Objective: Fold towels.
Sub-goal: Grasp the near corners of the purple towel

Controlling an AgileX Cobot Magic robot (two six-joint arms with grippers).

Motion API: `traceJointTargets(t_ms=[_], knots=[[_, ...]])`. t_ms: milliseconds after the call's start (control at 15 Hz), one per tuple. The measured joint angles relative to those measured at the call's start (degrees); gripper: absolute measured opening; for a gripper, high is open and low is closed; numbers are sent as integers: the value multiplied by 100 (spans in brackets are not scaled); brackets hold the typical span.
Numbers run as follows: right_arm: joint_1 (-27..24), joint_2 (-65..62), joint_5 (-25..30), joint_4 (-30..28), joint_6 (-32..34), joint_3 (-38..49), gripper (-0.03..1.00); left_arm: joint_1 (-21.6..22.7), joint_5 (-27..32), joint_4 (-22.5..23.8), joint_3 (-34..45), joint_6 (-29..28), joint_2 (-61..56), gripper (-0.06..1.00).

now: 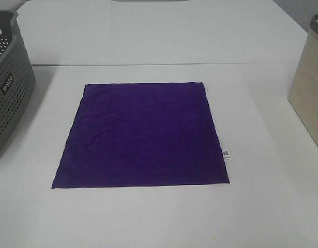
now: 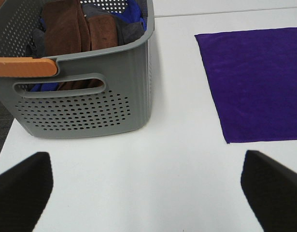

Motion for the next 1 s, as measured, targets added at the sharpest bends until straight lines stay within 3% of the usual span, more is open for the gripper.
traceJointTargets(t_ms=[867,1000], knots=[[0,17,0,-40,0,-11,76,0,0,-6,0,0,0,99],[0,642,40,-40,0,-281,76,0,40,-6,-6,120,80,99]])
